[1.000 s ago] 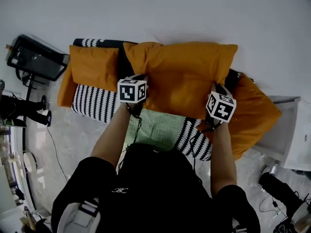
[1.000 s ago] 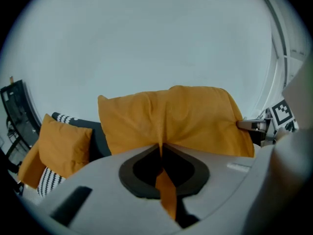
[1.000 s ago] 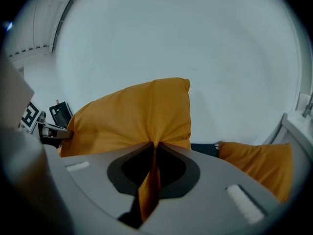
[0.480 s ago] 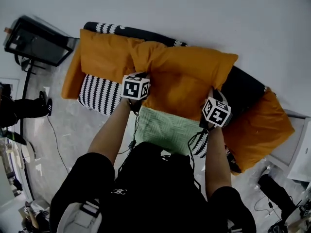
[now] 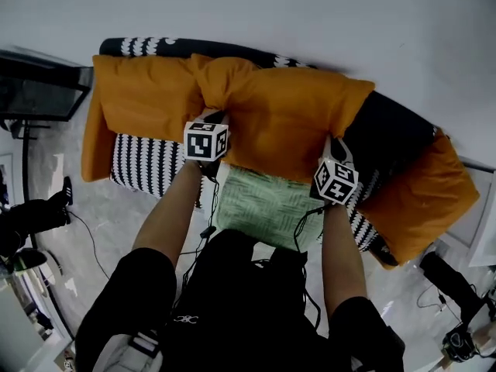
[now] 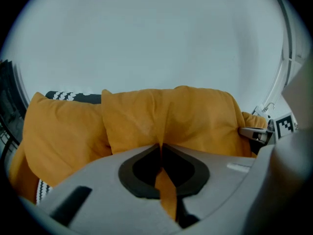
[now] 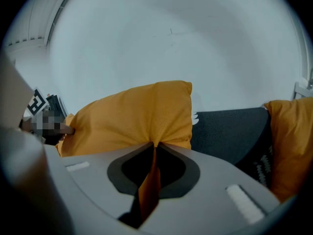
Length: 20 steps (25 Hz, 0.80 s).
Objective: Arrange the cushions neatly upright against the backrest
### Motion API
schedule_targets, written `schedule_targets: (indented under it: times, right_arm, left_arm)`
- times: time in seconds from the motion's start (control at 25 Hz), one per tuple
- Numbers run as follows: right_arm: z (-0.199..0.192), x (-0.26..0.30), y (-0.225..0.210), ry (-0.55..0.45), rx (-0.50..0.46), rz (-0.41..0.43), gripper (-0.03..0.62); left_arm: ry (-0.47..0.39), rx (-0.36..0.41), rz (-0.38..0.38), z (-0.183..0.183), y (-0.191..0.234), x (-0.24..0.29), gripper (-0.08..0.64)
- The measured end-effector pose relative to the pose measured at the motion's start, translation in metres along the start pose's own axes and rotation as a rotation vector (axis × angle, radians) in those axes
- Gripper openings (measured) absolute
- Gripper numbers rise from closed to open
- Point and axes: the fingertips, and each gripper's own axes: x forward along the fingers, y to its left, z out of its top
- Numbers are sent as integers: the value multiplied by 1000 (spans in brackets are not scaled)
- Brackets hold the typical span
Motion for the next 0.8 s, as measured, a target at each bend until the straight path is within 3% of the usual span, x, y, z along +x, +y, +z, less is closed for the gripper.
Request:
schedule_targets:
  times: [0.16,0.36,0.44,0.56,0.68,0.8]
  right_arm:
    - [-27,38,-9,32,18,-37,26]
    - [-66,57,-27,127,-30,-84,31]
    - [-79,61,-32,171,-34,-97,34]
    - [-89,64,-38,202,-37,-105,52]
    - [-88,58,-50,202,-4,-135,136]
    - [-82,38,-61,193,17,-182,276]
  left_arm:
    - [41,31,-34,-20,10,35,12]
    - [139,87,-12,-66,5,63,17]
    - [164,74,-2,-80,5,69,28]
    - [133,31,19,-86,7,70,50]
    - [102,5,38,-85,5,64,125]
    - [50,-17,92,-82,7,45,281]
